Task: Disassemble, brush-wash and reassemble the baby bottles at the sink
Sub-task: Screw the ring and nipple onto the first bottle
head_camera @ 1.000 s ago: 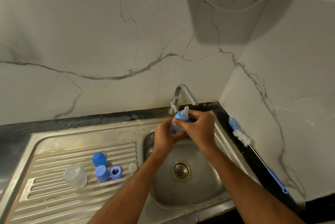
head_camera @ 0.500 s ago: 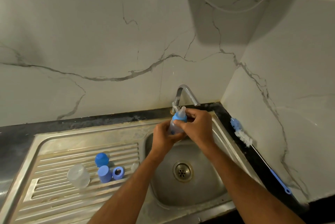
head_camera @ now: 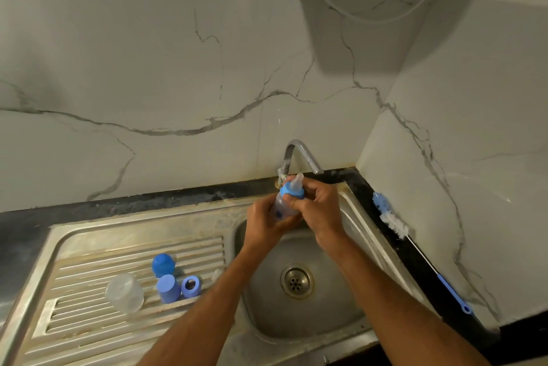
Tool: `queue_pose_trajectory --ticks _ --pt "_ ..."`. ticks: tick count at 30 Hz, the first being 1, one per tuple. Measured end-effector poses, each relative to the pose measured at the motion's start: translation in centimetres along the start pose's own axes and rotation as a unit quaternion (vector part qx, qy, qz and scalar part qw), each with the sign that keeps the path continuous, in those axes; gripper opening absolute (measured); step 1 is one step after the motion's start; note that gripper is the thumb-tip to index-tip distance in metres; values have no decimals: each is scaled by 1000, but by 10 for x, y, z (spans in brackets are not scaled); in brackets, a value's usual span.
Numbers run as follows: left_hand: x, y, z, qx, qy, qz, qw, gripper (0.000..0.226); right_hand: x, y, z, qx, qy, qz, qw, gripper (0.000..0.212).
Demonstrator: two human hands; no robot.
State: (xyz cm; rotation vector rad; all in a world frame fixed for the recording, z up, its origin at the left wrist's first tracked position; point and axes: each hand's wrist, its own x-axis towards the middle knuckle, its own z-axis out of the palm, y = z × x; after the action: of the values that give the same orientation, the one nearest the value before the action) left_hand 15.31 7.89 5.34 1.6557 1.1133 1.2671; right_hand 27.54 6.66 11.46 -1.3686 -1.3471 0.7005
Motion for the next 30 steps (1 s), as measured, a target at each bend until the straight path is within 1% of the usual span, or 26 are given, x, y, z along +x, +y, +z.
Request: queue_pose_trajectory --ticks 1,3,4,5,7,10,12,15,16,17,19,21,23,24,26,28,30 --pt "-1 0 -1 -14 -3 -14 1000 36 5 -1 -6 4 -42 -2 999 35" --pt "1 3 -9 -61 -48 -51 996 31 15 -4 -19 52 -142 4 989 36" --pt "4 3 -14 -77 -78 -69 992 29 18 -5 -24 75 -180 6 981 37" --pt "6 2 -17 -83 -101 -77 988 29 19 -5 -27 81 -199 2 977 37" --pt "9 -2 -23 -51 -117 -76 989 33 16 -2 -23 65 -185 -9 981 35" --pt "4 -1 -24 -22 -100 -51 993 28 5 3 -5 64 -97 -1 993 34" --pt "-1 -4 -25 -19 -76 -47 996 27 -1 7 9 54 -51 6 997 33" --pt "-11 -11 -30 -10 -31 -51 998 40 -6 8 32 27 -7 13 1000 36" --pt "-13 -14 -32 -9 -13 -55 998 40 -7 8 39 26 -2 14 1000 38" --pt "-15 -16 -37 -10 4 -59 998 36 -8 7 46 28 -6 11 1000 39" --pt "-15 -13 -51 -5 39 -60 997 26 -6 4 60 42 -40 6 998 40" --pt "-12 -14 -72 12 69 -45 996 30 -3 -3 72 89 -75 22 993 40" --pt "-11 -17 -96 32 106 -34 993 36 0 -7 85 157 -80 55 983 38" --pt "-11 -18 -109 40 124 -36 991 36 1 -7 92 174 -78 64 980 33" --pt "-13 -20 -134 49 149 -42 987 33 1 0 110 143 -85 58 984 19" --pt "-16 -24 -158 63 165 -51 983 36 -4 12 134 48 -113 38 992 15" --pt "-20 -31 -181 74 189 -73 977 40 -12 23 164 -52 -158 5 986 14"
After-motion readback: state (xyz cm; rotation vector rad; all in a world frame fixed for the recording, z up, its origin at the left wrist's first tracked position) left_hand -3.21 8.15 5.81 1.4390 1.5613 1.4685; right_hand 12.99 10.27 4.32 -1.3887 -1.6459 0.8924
